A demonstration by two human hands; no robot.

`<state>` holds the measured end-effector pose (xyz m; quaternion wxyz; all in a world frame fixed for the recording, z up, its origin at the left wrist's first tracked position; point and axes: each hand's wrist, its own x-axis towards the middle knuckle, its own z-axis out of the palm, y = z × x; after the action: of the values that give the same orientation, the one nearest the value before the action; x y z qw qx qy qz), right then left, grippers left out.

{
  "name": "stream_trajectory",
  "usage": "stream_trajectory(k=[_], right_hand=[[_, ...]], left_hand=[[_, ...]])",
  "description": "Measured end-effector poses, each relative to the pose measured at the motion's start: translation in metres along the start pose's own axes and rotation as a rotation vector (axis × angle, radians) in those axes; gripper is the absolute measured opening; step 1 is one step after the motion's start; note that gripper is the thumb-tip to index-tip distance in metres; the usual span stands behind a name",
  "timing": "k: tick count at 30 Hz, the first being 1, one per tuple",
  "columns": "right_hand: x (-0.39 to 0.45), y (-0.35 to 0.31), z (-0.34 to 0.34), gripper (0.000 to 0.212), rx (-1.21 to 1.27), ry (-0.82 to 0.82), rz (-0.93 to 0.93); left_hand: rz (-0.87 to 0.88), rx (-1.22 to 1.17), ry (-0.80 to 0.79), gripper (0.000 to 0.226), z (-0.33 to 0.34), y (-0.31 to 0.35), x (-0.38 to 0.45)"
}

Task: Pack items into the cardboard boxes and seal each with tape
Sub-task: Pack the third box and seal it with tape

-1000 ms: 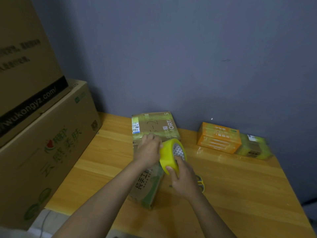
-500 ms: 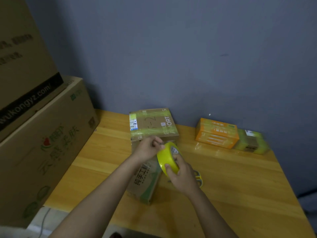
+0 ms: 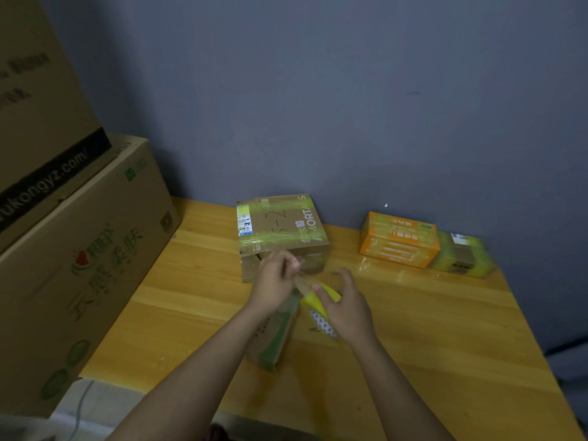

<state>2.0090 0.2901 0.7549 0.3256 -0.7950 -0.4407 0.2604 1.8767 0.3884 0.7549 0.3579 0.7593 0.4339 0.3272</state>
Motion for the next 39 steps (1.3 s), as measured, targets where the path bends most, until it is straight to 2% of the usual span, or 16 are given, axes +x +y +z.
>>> stream_trajectory(k=[2, 6, 9, 12, 16, 17, 18, 21, 24, 27, 28, 30, 31, 32, 36, 39], right_hand=[[-0.002, -0.005, 0.000, 0.035, -0.017, 0.014, -0.082], [0.000, -0.007, 0.008, 0.027, -0.056, 0.002, -0.097], [0.005, -0.002, 0.017, 0.029, -0.143, -0.073, -0.104], [0.008, 0.000, 0.023, 0.018, -0.204, -0.088, -0.080], [0.011, -0.002, 0.029, 0.014, -0.236, -0.052, -0.077], [0.012, -0.004, 0.031, 0.016, -0.282, -0.066, -0.087], [0.013, -0.007, 0.032, 0.018, -0.339, -0.092, -0.097], [0.017, -0.012, 0.032, 0.020, -0.433, -0.108, -0.102], [0.021, -0.007, 0.029, 0.018, -0.424, -0.111, -0.094], [0.023, 0.000, 0.026, 0.017, -0.417, -0.120, -0.089], [0.023, 0.001, 0.025, 0.017, -0.409, -0.123, -0.084], [0.022, 0.004, 0.027, 0.017, -0.387, -0.128, -0.077], [0.022, 0.005, 0.028, 0.018, -0.377, -0.128, -0.076], [0.021, 0.006, 0.029, 0.018, -0.368, -0.127, -0.077], [0.019, 0.012, 0.034, 0.018, -0.330, -0.135, -0.067], [0.017, 0.016, 0.039, 0.018, -0.260, -0.145, -0.068]], left_hand=[[-0.145, -0.213, -0.030, 0.018, -0.003, -0.011, 0.001], [-0.157, -0.289, -0.108, 0.021, -0.006, -0.018, -0.008], [-0.087, -0.248, -0.112, 0.024, -0.002, -0.036, -0.017], [-0.052, -0.106, -0.018, 0.027, 0.008, -0.056, -0.024], [-0.113, -0.116, 0.013, 0.018, 0.006, -0.062, -0.029], [-0.156, -0.097, 0.007, 0.009, 0.003, -0.060, -0.030], [-0.231, -0.048, 0.006, 0.012, 0.001, -0.060, -0.030], [-0.555, 0.124, -0.006, 0.041, -0.007, -0.067, -0.033], [-0.748, 0.231, -0.159, 0.071, -0.015, -0.089, -0.040], [-0.886, 0.112, -0.353, 0.113, -0.017, -0.114, -0.052], [-0.884, 0.001, -0.396, 0.111, -0.016, -0.118, -0.056], [-0.816, -0.142, -0.413, 0.072, -0.013, -0.120, -0.064], [-0.786, -0.140, -0.390, 0.054, -0.011, -0.119, -0.067], [-0.770, -0.108, -0.357, 0.048, -0.010, -0.120, -0.068], [-0.791, 0.272, -0.228, 0.047, -0.013, -0.112, -0.067], [-0.726, 0.435, -0.187, 0.047, -0.015, -0.103, -0.070]])
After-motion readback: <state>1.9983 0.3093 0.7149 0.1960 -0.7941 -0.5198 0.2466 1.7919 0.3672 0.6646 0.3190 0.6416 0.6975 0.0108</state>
